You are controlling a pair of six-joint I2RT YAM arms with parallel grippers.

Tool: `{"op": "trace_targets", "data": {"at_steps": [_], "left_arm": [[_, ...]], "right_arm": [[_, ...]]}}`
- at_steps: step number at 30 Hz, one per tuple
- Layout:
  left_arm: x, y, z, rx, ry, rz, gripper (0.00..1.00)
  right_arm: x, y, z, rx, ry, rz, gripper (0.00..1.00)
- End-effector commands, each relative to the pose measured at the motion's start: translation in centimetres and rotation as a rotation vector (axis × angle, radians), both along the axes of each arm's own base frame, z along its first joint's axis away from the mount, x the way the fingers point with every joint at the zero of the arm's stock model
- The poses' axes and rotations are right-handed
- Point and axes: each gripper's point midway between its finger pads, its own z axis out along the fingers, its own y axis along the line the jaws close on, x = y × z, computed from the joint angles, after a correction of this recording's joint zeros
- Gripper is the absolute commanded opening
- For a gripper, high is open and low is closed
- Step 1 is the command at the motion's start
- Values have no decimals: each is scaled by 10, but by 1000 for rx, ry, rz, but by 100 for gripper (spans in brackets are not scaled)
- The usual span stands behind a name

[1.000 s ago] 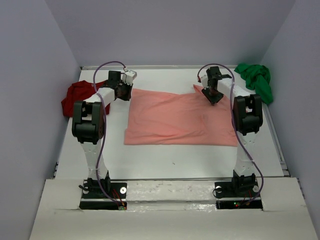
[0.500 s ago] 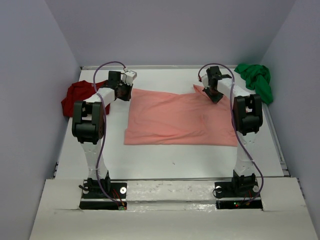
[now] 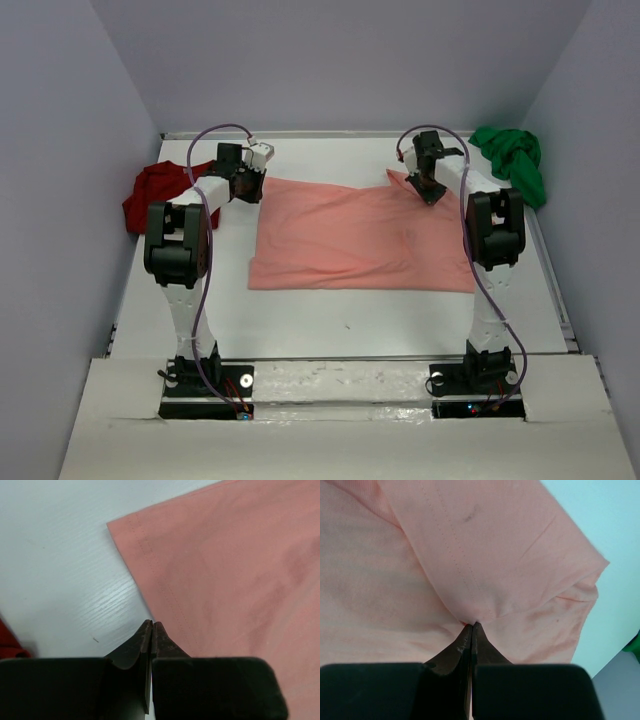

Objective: Fold and stack the t-shirts
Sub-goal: Fold the tshirt

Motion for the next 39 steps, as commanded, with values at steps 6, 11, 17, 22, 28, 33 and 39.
{"op": "trace_targets", "data": {"at_steps": [6, 11, 17, 22, 28, 33, 39], "left_arm": [[0, -1, 19, -2, -50, -15, 11], [-1, 2, 22, 13, -60, -9, 11], [-5, 7, 20, 40, -58, -1, 11], [-6, 10, 20, 55, -59, 3, 11], [-8, 11, 18, 65, -53, -1, 11], [-8, 10, 22, 58, -59, -9, 11], [-8, 8, 29, 48, -77, -11, 11]], "right_arm": [[50, 2, 69, -8, -239, -5, 0], [81, -1, 94, -36, -382, -10, 0], [134, -13, 111, -147, -593, -30, 0], [161, -20, 106, -230, -677, -32, 0], [177, -25, 91, -275, -709, -60, 48], [178, -31, 108, -298, -793, -99, 95], [163, -41, 150, -356, -855, -118, 95]]}}
